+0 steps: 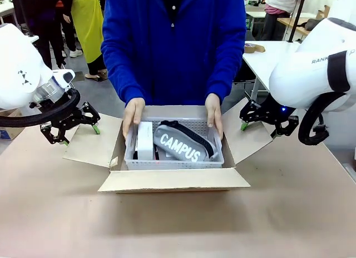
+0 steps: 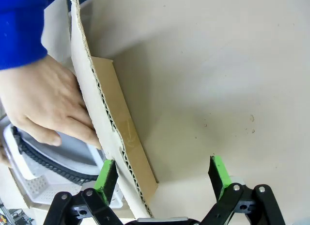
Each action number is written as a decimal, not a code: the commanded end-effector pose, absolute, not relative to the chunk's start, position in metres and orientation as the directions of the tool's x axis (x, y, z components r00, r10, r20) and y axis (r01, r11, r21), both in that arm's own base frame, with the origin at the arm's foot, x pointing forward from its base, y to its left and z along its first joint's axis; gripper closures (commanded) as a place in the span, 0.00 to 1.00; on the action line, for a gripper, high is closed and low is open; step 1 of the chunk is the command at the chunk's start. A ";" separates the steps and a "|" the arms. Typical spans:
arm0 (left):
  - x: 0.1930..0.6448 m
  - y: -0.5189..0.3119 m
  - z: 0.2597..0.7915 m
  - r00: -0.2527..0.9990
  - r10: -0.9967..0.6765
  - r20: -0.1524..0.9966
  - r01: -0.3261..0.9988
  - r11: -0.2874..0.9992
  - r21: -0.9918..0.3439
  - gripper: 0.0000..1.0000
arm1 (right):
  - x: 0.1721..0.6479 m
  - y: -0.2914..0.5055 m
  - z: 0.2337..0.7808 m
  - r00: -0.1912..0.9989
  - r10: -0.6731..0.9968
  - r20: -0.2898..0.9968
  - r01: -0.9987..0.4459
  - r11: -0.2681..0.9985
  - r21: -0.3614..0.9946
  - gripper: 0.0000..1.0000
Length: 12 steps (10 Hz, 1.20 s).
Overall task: Pack the gift set into the box.
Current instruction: Lift both hands away from the flaps of the Package Box.
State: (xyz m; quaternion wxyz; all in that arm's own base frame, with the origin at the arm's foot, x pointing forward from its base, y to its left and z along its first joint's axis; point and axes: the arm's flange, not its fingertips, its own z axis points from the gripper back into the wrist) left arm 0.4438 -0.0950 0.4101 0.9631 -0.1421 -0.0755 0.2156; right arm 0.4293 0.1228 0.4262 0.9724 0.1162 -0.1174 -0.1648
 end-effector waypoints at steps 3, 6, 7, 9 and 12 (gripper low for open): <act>0.444 -0.096 0.412 0.890 0.448 0.087 -0.407 0.866 -0.291 0.00 | 0.430 0.121 0.429 0.919 -0.342 0.197 0.290 0.924 0.249 0.00; 0.444 -0.096 0.412 0.890 0.448 0.087 -0.407 0.866 -0.291 0.00 | 0.430 0.121 0.429 0.919 -0.342 0.197 0.290 0.924 0.249 0.00; 0.444 -0.096 0.412 0.890 0.448 0.087 -0.407 0.866 -0.291 0.00 | 0.430 0.121 0.429 0.919 -0.342 0.197 0.290 0.924 0.249 0.00; 0.437 -0.061 0.434 0.950 0.311 -0.024 -0.283 0.826 -0.487 0.00 | 0.420 0.090 0.459 0.951 -0.288 0.111 0.216 0.877 0.429 0.00; 0.412 0.048 0.433 0.983 0.113 -0.143 -0.174 0.350 -0.921 0.00 | 0.403 -0.072 0.485 0.953 -0.217 -0.214 0.296 0.494 0.818 0.00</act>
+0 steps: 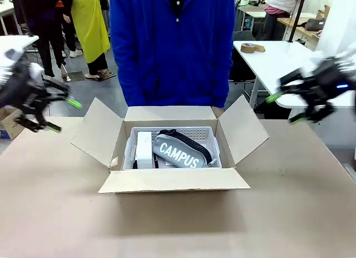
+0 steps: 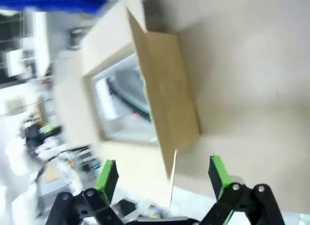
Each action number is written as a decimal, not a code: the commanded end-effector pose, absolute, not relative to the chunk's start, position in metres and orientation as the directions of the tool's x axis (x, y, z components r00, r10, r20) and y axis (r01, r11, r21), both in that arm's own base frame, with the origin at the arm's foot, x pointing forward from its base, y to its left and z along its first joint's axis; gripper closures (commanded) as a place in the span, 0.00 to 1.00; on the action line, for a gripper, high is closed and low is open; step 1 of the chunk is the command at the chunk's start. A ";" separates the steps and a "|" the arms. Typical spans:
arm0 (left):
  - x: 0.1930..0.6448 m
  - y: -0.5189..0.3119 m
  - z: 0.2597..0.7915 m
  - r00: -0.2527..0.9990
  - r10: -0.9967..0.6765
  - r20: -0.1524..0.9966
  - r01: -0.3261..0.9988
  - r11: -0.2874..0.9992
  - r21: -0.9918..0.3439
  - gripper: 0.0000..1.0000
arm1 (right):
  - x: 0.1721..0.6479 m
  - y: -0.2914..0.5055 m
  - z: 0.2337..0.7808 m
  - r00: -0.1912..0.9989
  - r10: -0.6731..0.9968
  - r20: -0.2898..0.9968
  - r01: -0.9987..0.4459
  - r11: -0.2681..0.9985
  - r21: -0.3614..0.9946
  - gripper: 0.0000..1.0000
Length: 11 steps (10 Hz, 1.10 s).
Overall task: Pack the gift set into the box.
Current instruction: Lift both hands away from the flaps of the Package Box, then press and hold the closed box until the human finishes sealing it.
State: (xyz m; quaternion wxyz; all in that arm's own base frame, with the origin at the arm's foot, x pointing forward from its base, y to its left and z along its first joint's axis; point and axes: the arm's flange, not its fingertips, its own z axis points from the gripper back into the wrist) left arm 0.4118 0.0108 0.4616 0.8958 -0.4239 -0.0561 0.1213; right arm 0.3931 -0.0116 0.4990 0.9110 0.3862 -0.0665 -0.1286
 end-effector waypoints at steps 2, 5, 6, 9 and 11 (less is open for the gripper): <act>0.430 0.082 0.379 0.963 0.043 -0.265 -0.267 0.057 -0.962 0.00 | 0.388 -0.140 0.418 0.914 -0.235 -0.331 0.380 0.212 0.900 0.00; 0.397 0.092 0.387 0.972 0.174 -0.158 -0.189 0.174 -0.967 0.00 | 0.347 -0.154 0.423 0.927 -0.275 -0.254 0.326 0.257 0.910 0.00; 0.397 0.092 0.387 0.972 0.174 -0.158 -0.189 0.174 -0.967 0.00 | 0.347 -0.154 0.423 0.927 -0.275 -0.254 0.326 0.257 0.910 0.00; 0.397 0.092 0.387 0.972 0.174 -0.158 -0.189 0.174 -0.967 0.00 | 0.347 -0.154 0.423 0.927 -0.275 -0.254 0.326 0.257 0.910 0.00; 0.397 0.092 0.387 0.972 0.174 -0.158 -0.189 0.174 -0.967 0.00 | 0.347 -0.154 0.423 0.927 -0.275 -0.254 0.326 0.257 0.910 0.00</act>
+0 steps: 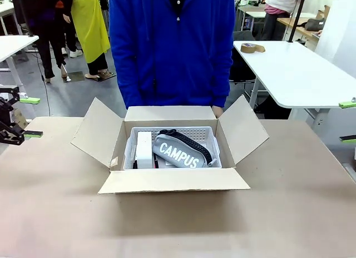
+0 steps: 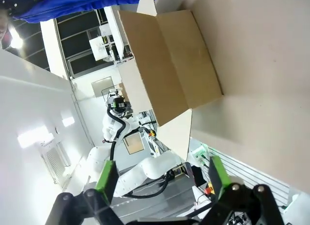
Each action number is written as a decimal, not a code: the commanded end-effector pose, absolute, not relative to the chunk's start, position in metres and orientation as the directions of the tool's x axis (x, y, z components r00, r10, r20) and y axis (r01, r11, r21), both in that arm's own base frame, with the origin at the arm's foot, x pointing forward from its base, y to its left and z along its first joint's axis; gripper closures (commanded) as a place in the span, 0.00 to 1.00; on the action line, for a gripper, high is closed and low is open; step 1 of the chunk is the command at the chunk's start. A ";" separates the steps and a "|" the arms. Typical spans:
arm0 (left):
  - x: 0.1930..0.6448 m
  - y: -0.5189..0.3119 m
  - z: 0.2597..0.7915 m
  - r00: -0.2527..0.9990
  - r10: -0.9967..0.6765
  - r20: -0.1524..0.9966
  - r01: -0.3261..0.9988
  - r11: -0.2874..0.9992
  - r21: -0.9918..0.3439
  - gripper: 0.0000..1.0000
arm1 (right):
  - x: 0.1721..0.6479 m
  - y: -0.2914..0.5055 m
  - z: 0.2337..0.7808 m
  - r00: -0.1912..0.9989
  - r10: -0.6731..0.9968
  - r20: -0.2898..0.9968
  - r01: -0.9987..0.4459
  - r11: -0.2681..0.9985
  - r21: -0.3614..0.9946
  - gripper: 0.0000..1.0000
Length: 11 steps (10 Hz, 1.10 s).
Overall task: Pack the gift set into the box.
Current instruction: Press and hold the closed box until the human finishes sealing it.
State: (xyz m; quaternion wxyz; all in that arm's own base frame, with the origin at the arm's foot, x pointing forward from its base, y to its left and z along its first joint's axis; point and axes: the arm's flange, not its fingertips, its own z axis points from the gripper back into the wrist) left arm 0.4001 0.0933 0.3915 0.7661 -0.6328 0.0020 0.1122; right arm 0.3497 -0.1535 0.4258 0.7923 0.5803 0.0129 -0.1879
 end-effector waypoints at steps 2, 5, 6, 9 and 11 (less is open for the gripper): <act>0.397 0.092 0.387 0.972 0.174 -0.158 -0.189 0.174 -0.967 0.00 | 0.347 -0.154 0.423 0.927 -0.275 -0.254 0.326 0.257 0.910 0.00; 0.397 0.092 0.387 0.972 0.174 -0.158 -0.189 0.174 -0.967 0.00 | 0.347 -0.154 0.423 0.927 -0.275 -0.254 0.326 0.257 0.910 0.00; 0.397 0.092 0.387 0.972 0.174 -0.158 -0.189 0.174 -0.967 0.00 | 0.347 -0.154 0.423 0.927 -0.275 -0.254 0.326 0.257 0.910 0.00; 0.397 0.092 0.387 0.972 0.174 -0.158 -0.189 0.174 -0.967 0.00 | 0.347 -0.154 0.423 0.927 -0.275 -0.254 0.326 0.257 0.910 0.00; 0.397 0.092 0.387 0.972 0.174 -0.158 -0.189 0.174 -0.967 0.00 | 0.347 -0.154 0.423 0.927 -0.275 -0.254 0.326 0.257 0.910 0.00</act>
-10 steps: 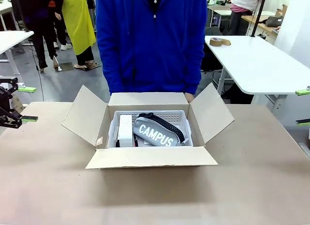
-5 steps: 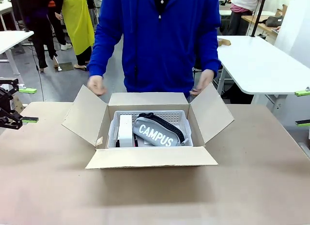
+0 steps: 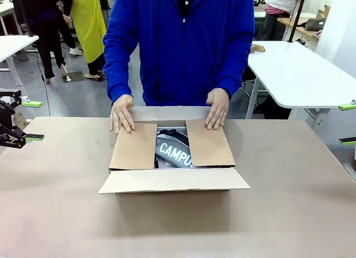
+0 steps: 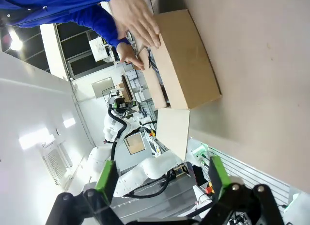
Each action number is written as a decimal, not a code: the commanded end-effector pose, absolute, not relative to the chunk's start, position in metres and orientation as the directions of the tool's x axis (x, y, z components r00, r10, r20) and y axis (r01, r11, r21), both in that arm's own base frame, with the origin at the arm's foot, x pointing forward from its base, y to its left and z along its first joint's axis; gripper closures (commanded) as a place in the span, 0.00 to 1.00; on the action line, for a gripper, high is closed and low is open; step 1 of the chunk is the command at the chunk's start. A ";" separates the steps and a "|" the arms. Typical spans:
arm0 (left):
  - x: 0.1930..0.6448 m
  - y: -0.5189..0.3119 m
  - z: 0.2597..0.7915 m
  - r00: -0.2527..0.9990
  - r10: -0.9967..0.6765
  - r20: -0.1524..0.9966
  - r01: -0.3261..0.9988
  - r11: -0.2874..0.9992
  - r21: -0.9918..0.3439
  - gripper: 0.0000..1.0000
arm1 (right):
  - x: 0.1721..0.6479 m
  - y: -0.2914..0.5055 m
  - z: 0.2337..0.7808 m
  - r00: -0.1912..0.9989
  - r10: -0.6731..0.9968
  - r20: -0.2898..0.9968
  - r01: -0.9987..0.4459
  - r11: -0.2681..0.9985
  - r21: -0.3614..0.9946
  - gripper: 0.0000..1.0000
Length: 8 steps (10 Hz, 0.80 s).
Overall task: Pack the gift set into the box.
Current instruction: Press and hold the closed box until the human finishes sealing it.
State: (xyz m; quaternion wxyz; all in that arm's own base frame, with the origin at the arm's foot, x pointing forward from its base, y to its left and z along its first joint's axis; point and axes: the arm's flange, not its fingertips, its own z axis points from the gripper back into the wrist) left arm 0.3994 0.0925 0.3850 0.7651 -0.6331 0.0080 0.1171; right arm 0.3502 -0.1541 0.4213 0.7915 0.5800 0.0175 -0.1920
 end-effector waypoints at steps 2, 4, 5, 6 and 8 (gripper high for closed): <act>0.397 0.092 0.387 0.972 0.174 -0.158 -0.189 0.174 -0.967 0.00 | 0.347 -0.154 0.423 0.927 -0.275 -0.254 0.326 0.257 0.910 0.00; 0.397 0.092 0.387 0.972 0.174 -0.158 -0.189 0.174 -0.967 0.00 | 0.347 -0.154 0.423 0.927 -0.275 -0.254 0.326 0.257 0.910 0.00; 0.397 0.092 0.387 0.972 0.174 -0.158 -0.189 0.174 -0.967 0.00 | 0.347 -0.154 0.423 0.927 -0.275 -0.254 0.326 0.257 0.910 0.00; 0.397 0.092 0.387 0.972 0.174 -0.158 -0.189 0.174 -0.967 0.00 | 0.347 -0.154 0.423 0.927 -0.275 -0.254 0.326 0.257 0.910 0.00; 0.397 0.092 0.387 0.972 0.174 -0.158 -0.189 0.174 -0.967 0.00 | 0.347 -0.154 0.423 0.927 -0.275 -0.254 0.326 0.257 0.910 0.00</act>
